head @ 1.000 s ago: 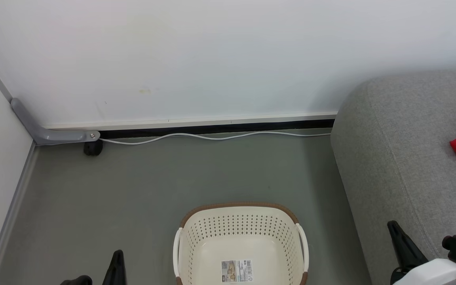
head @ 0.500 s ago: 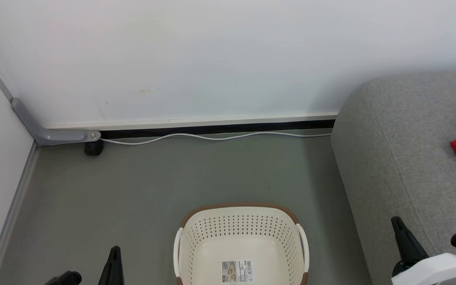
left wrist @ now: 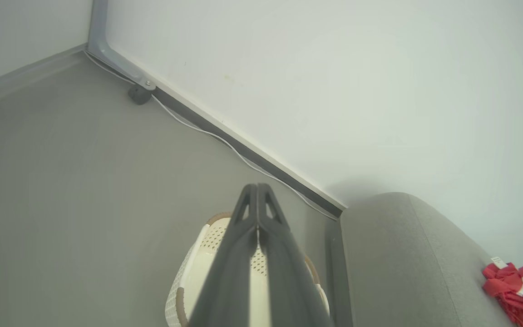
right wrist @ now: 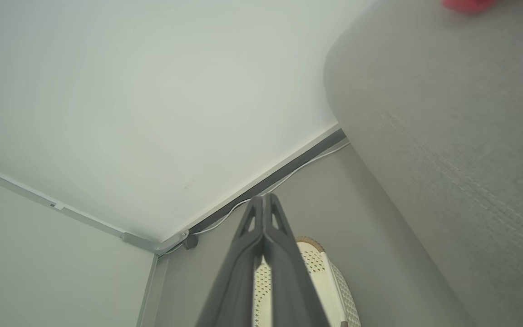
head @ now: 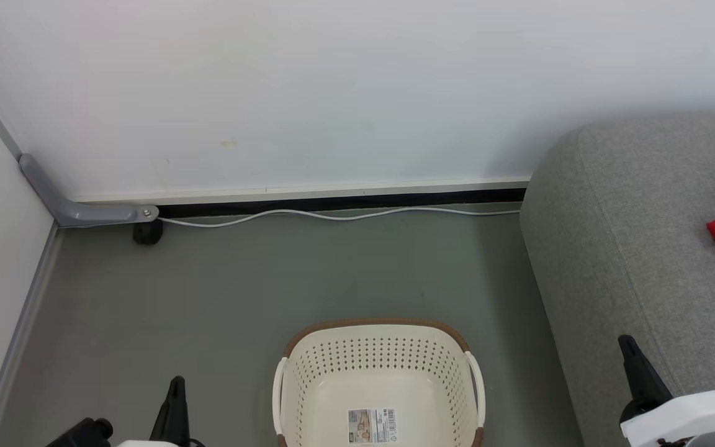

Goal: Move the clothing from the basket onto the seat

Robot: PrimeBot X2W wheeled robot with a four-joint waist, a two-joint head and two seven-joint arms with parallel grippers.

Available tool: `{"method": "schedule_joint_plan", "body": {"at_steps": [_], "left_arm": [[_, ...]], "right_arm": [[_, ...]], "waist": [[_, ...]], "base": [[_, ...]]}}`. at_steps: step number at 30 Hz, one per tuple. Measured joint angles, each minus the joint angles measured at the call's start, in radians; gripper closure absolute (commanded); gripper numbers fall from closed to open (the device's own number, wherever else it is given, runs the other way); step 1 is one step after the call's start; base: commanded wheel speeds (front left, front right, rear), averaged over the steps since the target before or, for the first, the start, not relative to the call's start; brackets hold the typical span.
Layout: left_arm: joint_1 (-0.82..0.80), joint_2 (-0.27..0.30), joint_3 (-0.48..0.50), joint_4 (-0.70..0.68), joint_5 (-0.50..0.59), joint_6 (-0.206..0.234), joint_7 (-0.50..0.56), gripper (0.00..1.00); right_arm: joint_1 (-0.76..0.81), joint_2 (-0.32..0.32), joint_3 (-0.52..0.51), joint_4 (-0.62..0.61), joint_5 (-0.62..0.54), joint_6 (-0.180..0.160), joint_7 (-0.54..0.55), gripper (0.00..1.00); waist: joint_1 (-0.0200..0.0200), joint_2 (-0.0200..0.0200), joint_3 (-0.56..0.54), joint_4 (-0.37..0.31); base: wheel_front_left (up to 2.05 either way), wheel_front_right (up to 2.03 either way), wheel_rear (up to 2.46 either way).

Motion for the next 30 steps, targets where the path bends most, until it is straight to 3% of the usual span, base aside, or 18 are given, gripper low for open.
{"method": "schedule_joint_plan", "body": {"at_steps": [30], "left_arm": [[-0.048,0.003,0.05,0.006,-0.328,-0.072,0.082,1.0]], "right_arm": [[-0.002,0.067,-0.11,-0.033,0.247,0.0,0.083,1.0]], "waist": [[0.0,0.0,-0.002,0.004]], "base": [[0.0,0.0,0.0]]}}
